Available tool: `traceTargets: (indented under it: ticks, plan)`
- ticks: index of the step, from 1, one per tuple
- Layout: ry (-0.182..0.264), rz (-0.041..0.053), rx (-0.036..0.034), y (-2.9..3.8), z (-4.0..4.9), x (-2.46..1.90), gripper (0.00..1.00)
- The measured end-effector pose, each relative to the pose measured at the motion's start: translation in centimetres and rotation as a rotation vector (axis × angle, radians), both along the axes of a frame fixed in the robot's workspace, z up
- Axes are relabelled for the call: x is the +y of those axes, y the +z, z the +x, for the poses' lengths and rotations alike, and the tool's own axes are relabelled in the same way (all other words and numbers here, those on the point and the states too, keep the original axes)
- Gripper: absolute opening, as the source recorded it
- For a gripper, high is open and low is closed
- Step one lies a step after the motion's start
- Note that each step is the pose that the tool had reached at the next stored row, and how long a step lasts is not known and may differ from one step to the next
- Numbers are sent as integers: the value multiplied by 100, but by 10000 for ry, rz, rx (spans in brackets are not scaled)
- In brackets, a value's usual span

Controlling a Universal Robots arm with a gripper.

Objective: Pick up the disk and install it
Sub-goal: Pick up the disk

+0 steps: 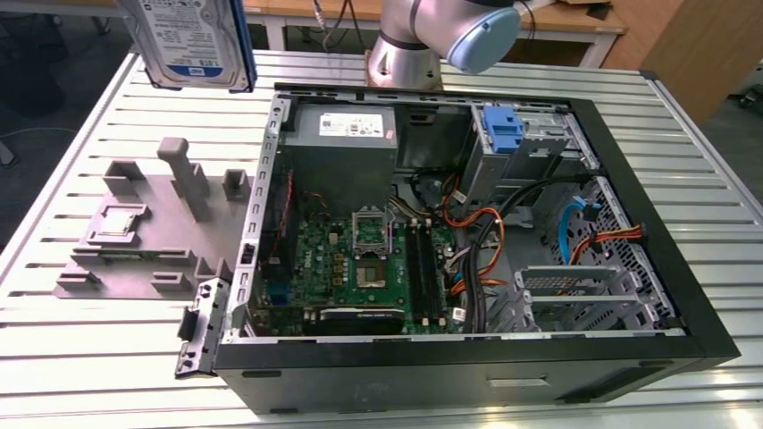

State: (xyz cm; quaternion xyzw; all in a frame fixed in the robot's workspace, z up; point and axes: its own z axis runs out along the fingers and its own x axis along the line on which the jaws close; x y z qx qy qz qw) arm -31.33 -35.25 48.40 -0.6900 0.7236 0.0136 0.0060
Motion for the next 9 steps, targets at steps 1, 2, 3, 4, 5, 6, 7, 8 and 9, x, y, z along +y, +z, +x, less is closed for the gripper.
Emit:
traceTargets:
  ticks: [1, 2, 3, 4, 5, 6, 7, 8, 9]
  plan:
    - [0, 0, 0, 0, 8, 0, 37]
    - [0, 0, 1, 0, 16, 0, 37]
    - [0, 0, 0, 0, 23, 0, 37]
    - [0, 0, 0, 0, 31, 0, 37]
    - [0, -1, 1, 0, 39, 0, 37]
    - [0, 0, 1, 0, 46, 0, 37]
    - [0, -1, 1, 0, 54, 0, 37]
    - [0, -1, 1, 0, 61, 0, 37]
    - [0, 0, 1, 0, 69, 0, 37]
